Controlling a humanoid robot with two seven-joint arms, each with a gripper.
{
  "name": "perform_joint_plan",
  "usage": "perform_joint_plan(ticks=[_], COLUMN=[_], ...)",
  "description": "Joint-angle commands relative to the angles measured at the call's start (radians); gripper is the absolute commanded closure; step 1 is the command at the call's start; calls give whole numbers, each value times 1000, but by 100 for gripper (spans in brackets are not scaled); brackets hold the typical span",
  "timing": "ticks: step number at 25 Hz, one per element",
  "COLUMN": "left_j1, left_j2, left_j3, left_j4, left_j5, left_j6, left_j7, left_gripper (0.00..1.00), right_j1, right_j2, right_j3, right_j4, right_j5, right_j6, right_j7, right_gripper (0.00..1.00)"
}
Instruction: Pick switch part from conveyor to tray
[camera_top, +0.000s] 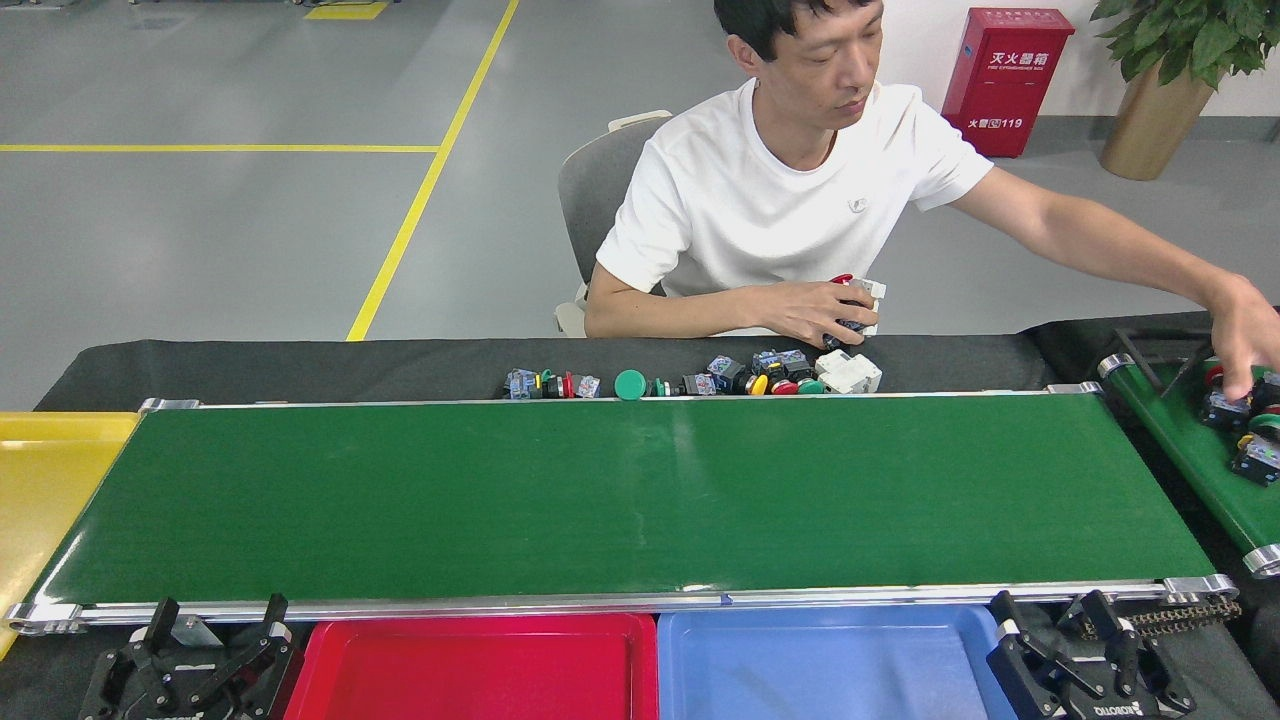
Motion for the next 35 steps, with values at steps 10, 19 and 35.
perform_joint_plan(ticks=[10,19,35], left_j1=[-11,-13,-90], left_j2=[15,25,68], left_j3=[9,-1,-4], left_j4=[-2,7,126], left_j5=[-2,-2,-3], left_j6=[1,1,0], left_j7=[8,8,8], left_gripper=[0,0,0], right_j1=[-9,-21,-288], right_j2=[-2,12,-39], right_j3=[-7,-7,4], right_j4=[-15,-17,226], right_j5=[-2,-2,29], right_j6=[8,40,275], right_j7=[5,11,168], right_gripper=[1,1,1])
